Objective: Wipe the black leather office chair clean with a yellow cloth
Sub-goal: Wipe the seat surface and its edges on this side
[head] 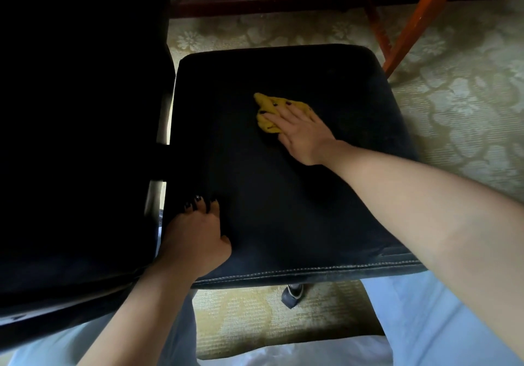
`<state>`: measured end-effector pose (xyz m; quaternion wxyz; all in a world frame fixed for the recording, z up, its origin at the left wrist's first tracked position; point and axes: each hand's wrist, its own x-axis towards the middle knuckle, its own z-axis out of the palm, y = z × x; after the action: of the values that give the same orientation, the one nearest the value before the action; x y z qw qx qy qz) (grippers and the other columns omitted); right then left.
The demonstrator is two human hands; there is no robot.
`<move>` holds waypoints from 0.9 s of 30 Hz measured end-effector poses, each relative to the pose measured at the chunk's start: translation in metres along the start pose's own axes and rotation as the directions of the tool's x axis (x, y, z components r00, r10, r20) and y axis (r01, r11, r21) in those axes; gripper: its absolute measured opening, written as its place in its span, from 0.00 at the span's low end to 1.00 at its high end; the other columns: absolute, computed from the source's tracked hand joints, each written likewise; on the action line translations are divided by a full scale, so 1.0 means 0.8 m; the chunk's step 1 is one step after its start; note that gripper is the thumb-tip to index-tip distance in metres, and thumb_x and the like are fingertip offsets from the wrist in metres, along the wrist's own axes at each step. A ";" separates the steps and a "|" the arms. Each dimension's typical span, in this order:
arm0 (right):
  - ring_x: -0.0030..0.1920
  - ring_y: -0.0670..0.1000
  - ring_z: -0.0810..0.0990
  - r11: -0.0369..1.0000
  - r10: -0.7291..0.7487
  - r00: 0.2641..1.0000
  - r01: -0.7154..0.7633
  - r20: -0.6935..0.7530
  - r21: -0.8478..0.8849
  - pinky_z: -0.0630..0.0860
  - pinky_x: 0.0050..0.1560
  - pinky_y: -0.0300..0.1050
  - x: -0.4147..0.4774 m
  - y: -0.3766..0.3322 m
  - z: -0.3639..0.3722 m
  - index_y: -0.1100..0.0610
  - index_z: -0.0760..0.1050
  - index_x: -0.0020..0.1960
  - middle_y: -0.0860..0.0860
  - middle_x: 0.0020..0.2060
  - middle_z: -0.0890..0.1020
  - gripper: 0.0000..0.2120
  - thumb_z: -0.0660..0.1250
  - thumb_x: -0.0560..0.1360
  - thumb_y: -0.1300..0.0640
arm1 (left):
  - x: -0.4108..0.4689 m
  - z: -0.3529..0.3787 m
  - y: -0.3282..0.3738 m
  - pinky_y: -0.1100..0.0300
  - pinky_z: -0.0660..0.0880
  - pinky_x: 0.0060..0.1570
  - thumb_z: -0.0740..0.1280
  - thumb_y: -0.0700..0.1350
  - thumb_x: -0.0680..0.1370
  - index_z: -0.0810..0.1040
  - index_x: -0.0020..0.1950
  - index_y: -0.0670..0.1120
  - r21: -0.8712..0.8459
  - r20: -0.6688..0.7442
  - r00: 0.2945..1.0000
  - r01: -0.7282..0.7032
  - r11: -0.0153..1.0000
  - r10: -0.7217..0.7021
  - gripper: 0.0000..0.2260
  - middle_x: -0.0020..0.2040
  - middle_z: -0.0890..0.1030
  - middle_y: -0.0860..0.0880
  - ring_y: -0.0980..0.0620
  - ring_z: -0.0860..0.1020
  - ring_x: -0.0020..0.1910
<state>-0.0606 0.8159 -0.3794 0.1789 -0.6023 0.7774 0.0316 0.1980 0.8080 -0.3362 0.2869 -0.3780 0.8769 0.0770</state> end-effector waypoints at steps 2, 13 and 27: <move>0.77 0.50 0.40 1.000 0.018 1.000 -0.018 0.001 0.009 0.40 0.75 0.53 -0.019 0.021 0.000 0.43 0.40 0.77 0.47 0.77 0.42 0.26 0.48 0.83 0.50 | 0.000 -0.002 0.000 0.55 0.65 0.66 0.58 0.51 0.78 0.51 0.78 0.45 -0.018 0.005 1.000 0.005 1.000 -0.005 0.31 0.76 0.56 0.41 0.43 0.62 0.73; 0.76 0.50 0.37 0.993 0.119 0.992 -0.117 0.049 -0.025 0.38 0.74 0.55 -0.141 0.008 0.039 0.41 0.39 0.76 0.46 0.77 0.41 0.25 0.41 0.81 0.44 | -0.004 0.005 0.000 0.54 0.66 0.65 0.59 0.52 0.77 0.55 0.77 0.44 -0.125 -0.048 0.998 0.021 0.992 -0.028 0.30 0.75 0.59 0.41 0.42 0.63 0.72; 0.76 0.47 0.41 0.959 -0.253 0.967 0.252 -0.008 0.129 0.34 0.73 0.53 -0.082 -0.155 0.054 0.41 0.53 0.76 0.42 0.77 0.49 0.21 0.49 0.83 0.49 | -0.009 0.018 -0.022 0.61 0.67 0.47 0.65 0.46 0.74 0.68 0.70 0.50 -0.515 -0.163 0.980 0.012 0.857 -0.111 0.24 0.60 0.77 0.45 0.44 0.75 0.58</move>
<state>0.0809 0.8540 -0.3787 0.2232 -0.6837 0.6937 -0.0393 0.2209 0.8053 -0.3428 0.0947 -0.4740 0.8353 0.2619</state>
